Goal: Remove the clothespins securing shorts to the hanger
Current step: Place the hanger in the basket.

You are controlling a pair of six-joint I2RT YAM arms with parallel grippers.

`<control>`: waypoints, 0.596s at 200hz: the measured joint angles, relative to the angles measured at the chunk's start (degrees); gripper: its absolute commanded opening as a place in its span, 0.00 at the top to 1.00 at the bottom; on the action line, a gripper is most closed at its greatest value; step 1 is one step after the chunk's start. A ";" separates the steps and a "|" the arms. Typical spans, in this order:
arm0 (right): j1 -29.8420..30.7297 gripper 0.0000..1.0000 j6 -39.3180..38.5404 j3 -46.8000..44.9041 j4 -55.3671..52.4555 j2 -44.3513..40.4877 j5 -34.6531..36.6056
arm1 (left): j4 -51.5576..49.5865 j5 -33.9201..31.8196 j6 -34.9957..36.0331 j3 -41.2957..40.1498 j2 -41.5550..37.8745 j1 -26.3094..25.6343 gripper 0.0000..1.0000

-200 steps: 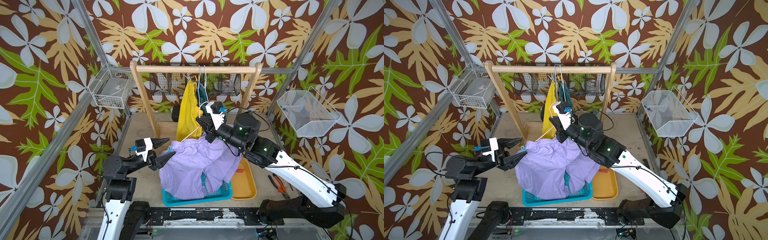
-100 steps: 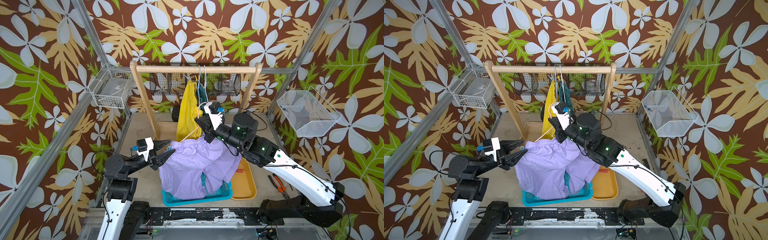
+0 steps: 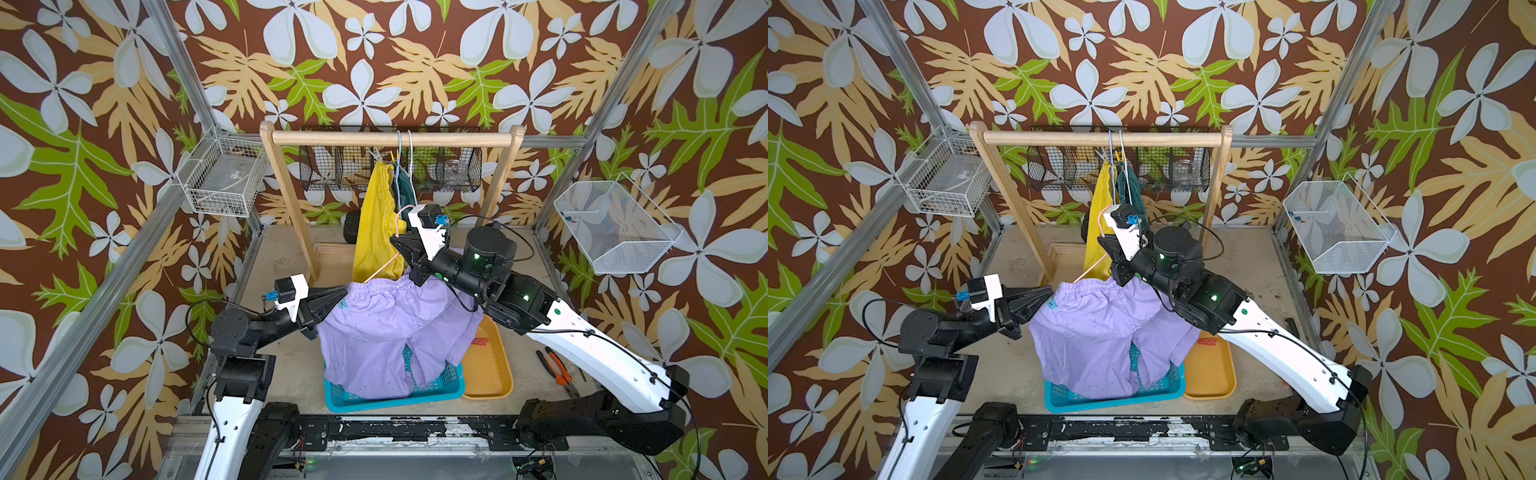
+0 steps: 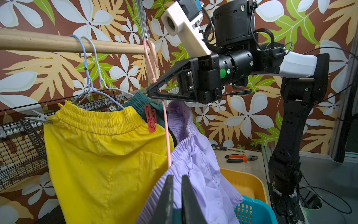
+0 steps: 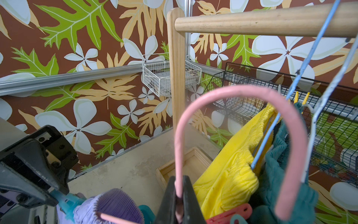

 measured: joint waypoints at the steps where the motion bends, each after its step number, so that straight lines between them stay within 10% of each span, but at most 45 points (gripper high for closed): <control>1: 0.00 1.00 0.00 0.00 0.00 0.00 0.00 | 0.00 0.00 0.00 0.00 0.00 0.00 1.00; 119: 0.00 1.00 1.53 -6.10 2.56 -1.64 1.86 | 0.35 -15.58 -3.19 0.39 -5.81 -0.02 1.00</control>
